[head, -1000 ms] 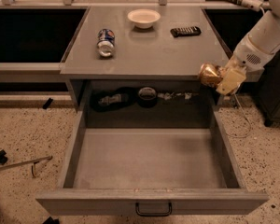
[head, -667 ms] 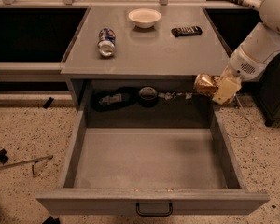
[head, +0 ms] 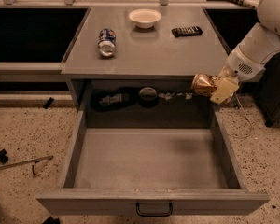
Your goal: Place orange can into top drawer
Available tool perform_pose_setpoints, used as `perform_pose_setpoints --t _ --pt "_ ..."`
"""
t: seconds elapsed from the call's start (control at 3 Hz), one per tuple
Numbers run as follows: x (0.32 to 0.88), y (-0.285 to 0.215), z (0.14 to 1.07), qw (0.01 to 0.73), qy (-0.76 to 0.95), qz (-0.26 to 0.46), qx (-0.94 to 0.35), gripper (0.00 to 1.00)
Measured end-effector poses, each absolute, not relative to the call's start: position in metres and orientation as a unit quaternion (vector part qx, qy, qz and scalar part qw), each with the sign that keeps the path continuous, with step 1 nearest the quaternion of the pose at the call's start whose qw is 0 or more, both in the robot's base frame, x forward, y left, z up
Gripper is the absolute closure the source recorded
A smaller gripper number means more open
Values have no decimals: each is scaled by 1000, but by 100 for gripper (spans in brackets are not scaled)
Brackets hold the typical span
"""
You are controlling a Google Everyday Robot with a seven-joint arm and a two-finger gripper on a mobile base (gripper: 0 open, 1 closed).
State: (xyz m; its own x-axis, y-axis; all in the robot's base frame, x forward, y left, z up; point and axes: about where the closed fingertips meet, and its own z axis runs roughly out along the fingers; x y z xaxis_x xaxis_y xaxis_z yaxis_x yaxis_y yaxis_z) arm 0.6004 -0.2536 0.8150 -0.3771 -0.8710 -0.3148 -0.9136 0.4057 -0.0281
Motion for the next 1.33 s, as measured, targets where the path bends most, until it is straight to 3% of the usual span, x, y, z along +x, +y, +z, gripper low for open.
perform_pose_setpoints --t 0.67,1.33 --pt "536 -239 829 205 806 43 -553 100" --pt "473 -184 728 174 746 105 -634 100"
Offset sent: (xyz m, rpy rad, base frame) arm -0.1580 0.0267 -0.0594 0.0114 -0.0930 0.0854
